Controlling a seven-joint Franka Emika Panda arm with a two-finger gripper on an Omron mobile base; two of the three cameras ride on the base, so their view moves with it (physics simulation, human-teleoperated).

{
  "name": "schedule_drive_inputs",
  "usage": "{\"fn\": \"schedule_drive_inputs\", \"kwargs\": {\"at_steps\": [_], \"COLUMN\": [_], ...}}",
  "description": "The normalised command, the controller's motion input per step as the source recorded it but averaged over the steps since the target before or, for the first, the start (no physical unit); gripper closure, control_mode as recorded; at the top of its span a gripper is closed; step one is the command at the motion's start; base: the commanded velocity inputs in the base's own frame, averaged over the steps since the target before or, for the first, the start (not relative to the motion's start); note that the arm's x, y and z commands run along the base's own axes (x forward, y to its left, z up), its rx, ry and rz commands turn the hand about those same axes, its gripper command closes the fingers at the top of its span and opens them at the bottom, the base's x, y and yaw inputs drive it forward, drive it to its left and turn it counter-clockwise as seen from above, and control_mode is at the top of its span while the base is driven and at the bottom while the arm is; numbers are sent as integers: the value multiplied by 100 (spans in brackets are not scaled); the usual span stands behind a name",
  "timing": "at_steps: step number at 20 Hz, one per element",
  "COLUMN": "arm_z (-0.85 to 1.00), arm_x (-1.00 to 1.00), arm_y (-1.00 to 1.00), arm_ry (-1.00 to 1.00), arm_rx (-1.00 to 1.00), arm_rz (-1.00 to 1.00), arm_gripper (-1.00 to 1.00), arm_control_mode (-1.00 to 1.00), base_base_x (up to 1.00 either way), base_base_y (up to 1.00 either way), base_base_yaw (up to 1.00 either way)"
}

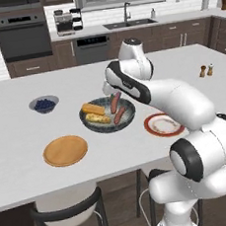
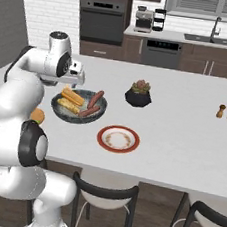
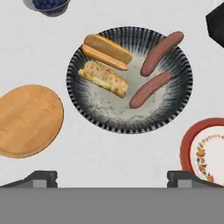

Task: Place one bun and one sausage from the bowl on each plate.

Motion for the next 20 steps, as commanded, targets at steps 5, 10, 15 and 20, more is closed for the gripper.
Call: {"fn": "schedule_drive_inputs", "kwargs": {"at_steps": [5,10,15,20], "arm_z": [-59,-79,-79,-67], "arm_x": [100,89,65,57], "arm_y": [35,30,43,1], "arm_ry": [2,10,3,2], "arm_rx": [-1,-15,-16,-2], "arm_rz": [32,27,25,16], "arm_gripper": [-100,-100,-100,-100], "arm_control_mode": [-100,-100,-100,-100], "base_base_x": [0,0,0,0], "base_base_y": [0,0,0,0], "base_base_yaw": [0,0,0,0]}}
